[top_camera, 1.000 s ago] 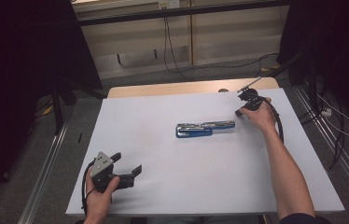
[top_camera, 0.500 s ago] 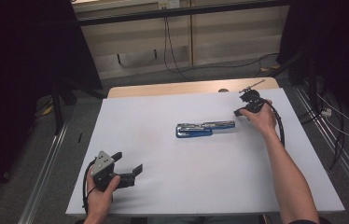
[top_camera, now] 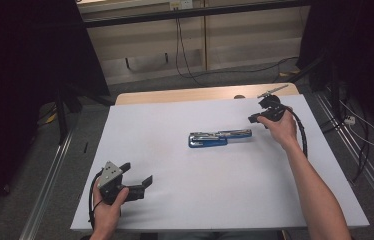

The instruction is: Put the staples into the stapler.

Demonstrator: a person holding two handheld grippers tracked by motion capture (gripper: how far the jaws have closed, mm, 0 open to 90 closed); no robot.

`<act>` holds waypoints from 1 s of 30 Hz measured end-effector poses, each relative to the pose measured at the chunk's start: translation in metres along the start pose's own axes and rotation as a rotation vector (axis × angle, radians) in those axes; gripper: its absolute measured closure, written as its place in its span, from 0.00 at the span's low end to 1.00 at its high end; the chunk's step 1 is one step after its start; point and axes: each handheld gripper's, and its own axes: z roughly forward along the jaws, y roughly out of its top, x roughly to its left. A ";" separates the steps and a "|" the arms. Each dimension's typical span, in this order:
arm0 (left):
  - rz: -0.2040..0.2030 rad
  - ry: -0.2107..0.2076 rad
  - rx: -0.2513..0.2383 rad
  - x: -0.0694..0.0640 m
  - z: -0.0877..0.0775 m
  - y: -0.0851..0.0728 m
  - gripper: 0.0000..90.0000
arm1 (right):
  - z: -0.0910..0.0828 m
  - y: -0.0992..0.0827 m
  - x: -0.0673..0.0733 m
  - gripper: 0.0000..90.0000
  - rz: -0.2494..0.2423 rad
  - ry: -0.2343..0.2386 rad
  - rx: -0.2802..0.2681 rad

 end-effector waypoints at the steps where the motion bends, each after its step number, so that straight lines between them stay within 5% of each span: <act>1: -0.004 -0.001 -0.002 0.000 0.000 0.000 0.05 | 0.000 0.000 0.001 0.88 -0.005 0.001 -0.004; 12: -0.002 -0.003 -0.004 0.001 0.000 0.000 0.05 | -0.006 -0.001 0.026 0.88 -0.064 0.024 -0.083; 30: 0.001 -0.008 -0.002 -0.001 0.000 0.000 0.05 | -0.009 0.005 0.066 0.88 -0.160 0.149 -0.151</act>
